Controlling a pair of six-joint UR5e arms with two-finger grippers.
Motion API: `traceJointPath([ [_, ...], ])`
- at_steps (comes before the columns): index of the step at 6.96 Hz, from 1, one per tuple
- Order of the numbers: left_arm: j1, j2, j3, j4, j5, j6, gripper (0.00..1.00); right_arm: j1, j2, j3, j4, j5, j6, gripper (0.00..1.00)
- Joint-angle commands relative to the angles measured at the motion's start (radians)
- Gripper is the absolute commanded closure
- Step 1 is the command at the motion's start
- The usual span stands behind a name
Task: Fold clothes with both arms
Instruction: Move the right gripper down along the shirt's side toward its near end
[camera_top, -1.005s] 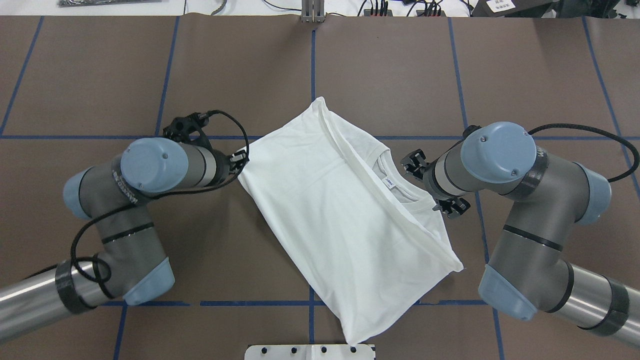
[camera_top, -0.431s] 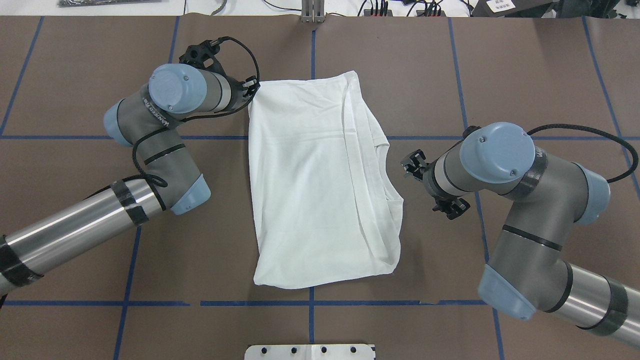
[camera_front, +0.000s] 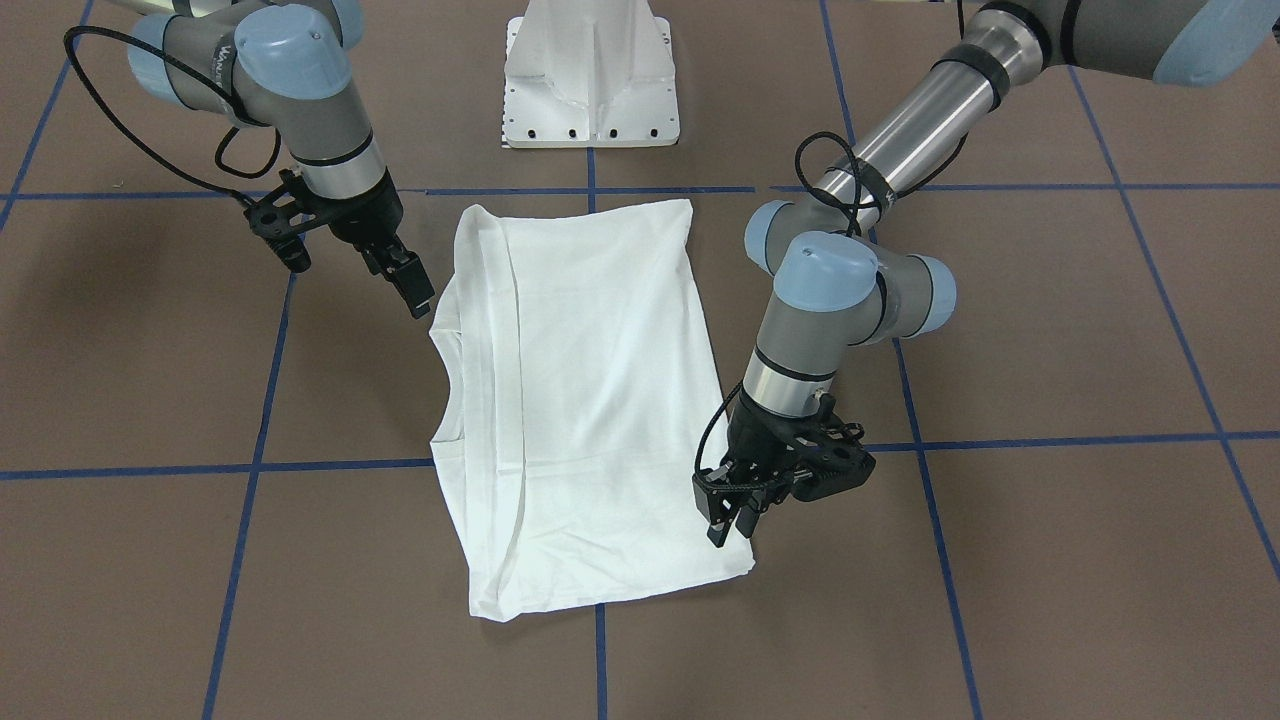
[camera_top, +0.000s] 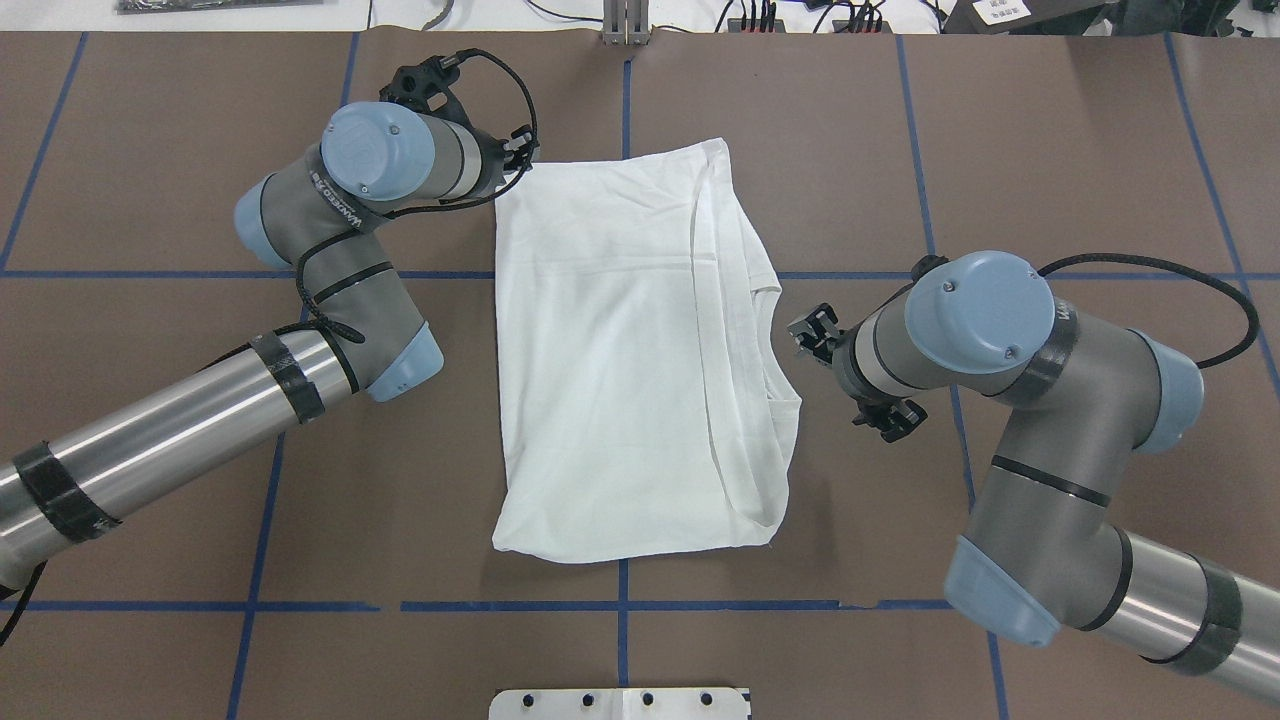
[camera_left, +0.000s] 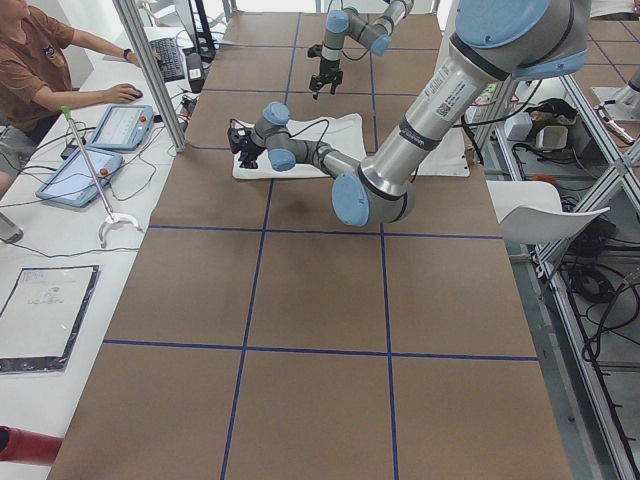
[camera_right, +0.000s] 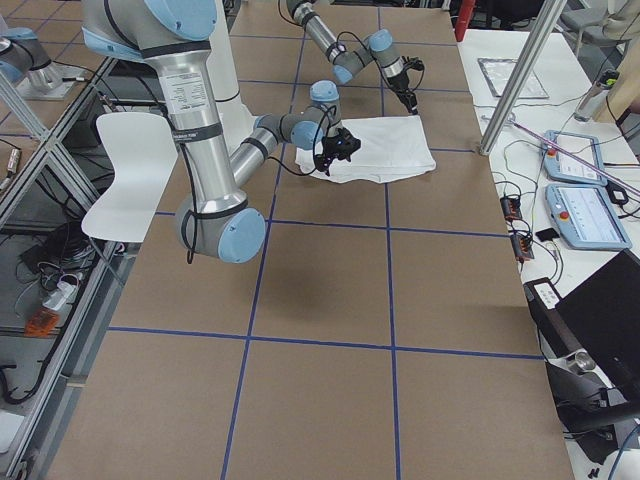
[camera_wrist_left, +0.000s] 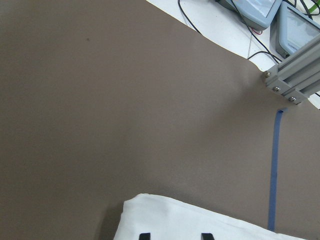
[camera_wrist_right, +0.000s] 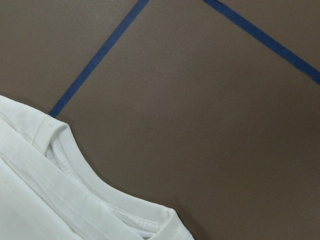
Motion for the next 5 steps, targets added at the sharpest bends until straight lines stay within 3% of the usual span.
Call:
traceJointPath([
  [1, -0.008, 0.046, -0.074, 0.005, -0.004, 0.006, 0.55, -0.091, 0.043, -0.005, -0.008, -0.129, 0.0, 0.0],
  [2, -0.015, 0.089, -0.125, 0.004, -0.006, 0.034, 0.55, -0.126, 0.051, -0.005, -0.018, -0.165, -0.023, 0.0],
  [3, -0.017, 0.153, -0.2, -0.004, -0.024, 0.133, 0.55, -0.158, 0.057, -0.016, -0.021, -0.17, -0.162, 0.0],
  [5, -0.025, 0.178, -0.22, -0.006, -0.026, 0.183, 0.55, -0.203, 0.067, -0.031, -0.059, -0.172, -0.507, 0.0],
])
